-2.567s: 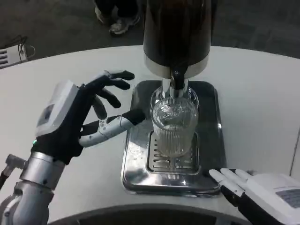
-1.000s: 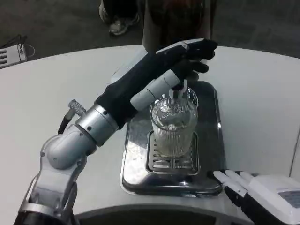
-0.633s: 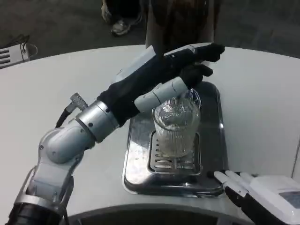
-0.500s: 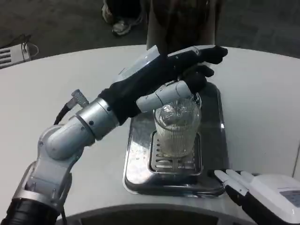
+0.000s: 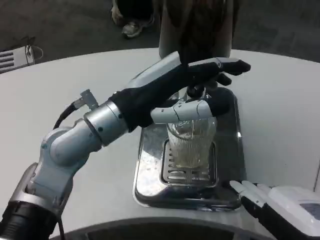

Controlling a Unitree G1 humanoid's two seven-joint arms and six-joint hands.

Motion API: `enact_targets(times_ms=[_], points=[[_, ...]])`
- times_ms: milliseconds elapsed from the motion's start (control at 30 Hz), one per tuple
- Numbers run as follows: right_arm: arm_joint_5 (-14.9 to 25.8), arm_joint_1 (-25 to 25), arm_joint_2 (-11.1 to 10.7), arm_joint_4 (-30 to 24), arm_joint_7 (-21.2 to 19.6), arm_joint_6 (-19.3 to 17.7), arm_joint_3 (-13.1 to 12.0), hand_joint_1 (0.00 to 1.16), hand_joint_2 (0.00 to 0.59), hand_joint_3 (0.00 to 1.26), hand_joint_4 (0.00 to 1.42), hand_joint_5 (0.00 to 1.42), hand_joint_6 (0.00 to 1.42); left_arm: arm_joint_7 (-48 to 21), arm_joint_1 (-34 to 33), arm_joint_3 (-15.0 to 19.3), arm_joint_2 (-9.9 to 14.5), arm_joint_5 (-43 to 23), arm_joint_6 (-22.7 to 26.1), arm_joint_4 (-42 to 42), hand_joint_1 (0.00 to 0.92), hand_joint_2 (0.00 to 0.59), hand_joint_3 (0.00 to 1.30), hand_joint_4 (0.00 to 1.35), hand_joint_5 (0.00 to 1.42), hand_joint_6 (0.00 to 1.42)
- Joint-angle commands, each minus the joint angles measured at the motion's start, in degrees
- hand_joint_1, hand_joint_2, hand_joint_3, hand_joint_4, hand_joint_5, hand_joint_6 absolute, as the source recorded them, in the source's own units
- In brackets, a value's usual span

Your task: Grasp the cup under the faucet to collect the drink, then remove the cup.

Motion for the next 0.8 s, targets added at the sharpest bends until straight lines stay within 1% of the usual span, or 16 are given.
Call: enact_targets(times_ms=[33, 100, 167, 200, 267, 333, 367, 400, 467, 567, 667, 800], points=[[1.82, 0.04, 1.7, 0.85, -1.87, 2.35, -0.72, 0.58, 0.447, 0.03, 0.0, 0.0, 0.0, -2.39, 2.09, -2.93, 0.92, 3.72, 0.45, 0.63, 0.0, 0.07, 0.22, 0.15, 0.23, 0.27], [3.73, 0.22, 2.79, 1.24, -3.23, 3.45, -1.43, 0.58, 0.438, 0.02, 0.0, 0.02, 0.0, -2.38, 2.24, -2.86, 1.04, 3.85, 0.39, 0.42, 0.0, 0.07, 0.22, 0.15, 0.22, 0.27], [6.24, 0.65, 3.93, 1.75, -5.52, 4.05, -2.32, 0.59, 0.383, 0.0, 0.0, 0.06, 0.02, -2.38, 2.38, -2.71, 1.21, 3.88, 0.32, 0.25, 0.0, 0.07, 0.22, 0.15, 0.22, 0.27], [8.19, 0.97, 5.32, 2.24, -7.5, 4.42, -3.13, 0.6, 0.367, 0.0, 0.0, 0.08, 0.04, -2.35, 2.45, -2.64, 1.32, 3.9, 0.26, 0.2, 0.0, 0.07, 0.22, 0.15, 0.22, 0.27], [12.16, 1.52, 7.89, 3.21, -11.62, 4.59, -4.68, 0.63, 0.316, 0.0, 0.0, 0.11, 0.08, -2.35, 2.54, -2.55, 1.46, 3.87, 0.22, 0.14, 0.0, 0.07, 0.22, 0.15, 0.22, 0.27], [15.35, 1.48, 9.07, 4.46, -14.45, 4.59, -5.54, 0.65, 0.284, 0.0, 0.0, 0.13, 0.09, -2.27, 2.56, -2.52, 1.6, 3.94, 0.09, 0.2, 0.0, 0.069, 0.22, 0.15, 0.22, 0.27], [16.96, 1.12, 9.76, 5.44, -15.71, 4.69, -5.89, 0.66, 0.28, 0.0, 0.0, 0.13, 0.1, -2.24, 2.58, -2.49, 1.63, 3.91, 0.07, 0.23, 0.0, 0.069, 0.22, 0.15, 0.22, 0.27], [18.27, 0.92, 10.0, 6.16, -16.77, 4.74, -6.07, 0.67, 0.267, 0.0, 0.0, 0.14, 0.1, -2.23, 2.57, -2.45, 1.64, 3.87, 0.06, 0.26, 0.0, 0.069, 0.22, 0.15, 0.22, 0.27], [20.69, 0.38, 10.51, 7.72, -19.15, 4.45, -6.26, 0.67, 0.265, 0.0, 0.0, 0.14, 0.1, -2.22, 2.55, -2.4, 1.66, 3.84, 0.06, 0.29, 0.0, 0.069, 0.22, 0.15, 0.22, 0.27], [23.77, -0.72, 11.09, 10.28, -22.48, 3.77, -5.9, 0.68, 0.254, 0.0, 0.0, 0.14, 0.1, -2.16, 2.32, -2.32, 1.75, 3.88, 0.03, 0.47, 0.0, 0.067, 0.22, 0.15, 0.22, 0.27], [26.08, -1.68, 10.77, 12.74, -25.13, 3.36, -4.99, 0.69, 0.243, 0.0, 0.0, 0.14, 0.09, -2.1, 2.2, -2.2, 1.77, 3.8, 0.0, 0.66, 0.0, 0.065, 0.22, 0.15, 0.22, 0.27], [28.48, -3.06, 10.27, 16.51, -27.8, 2.33, -3.71, 0.71, 0.242, 0.0, 0.0, 0.09, 0.06, -1.94, 2.08, -2.02, 1.84, 3.8, -0.01, 1.17, 0.0, 0.066, 0.22, 0.15, 0.22, 0.27]])
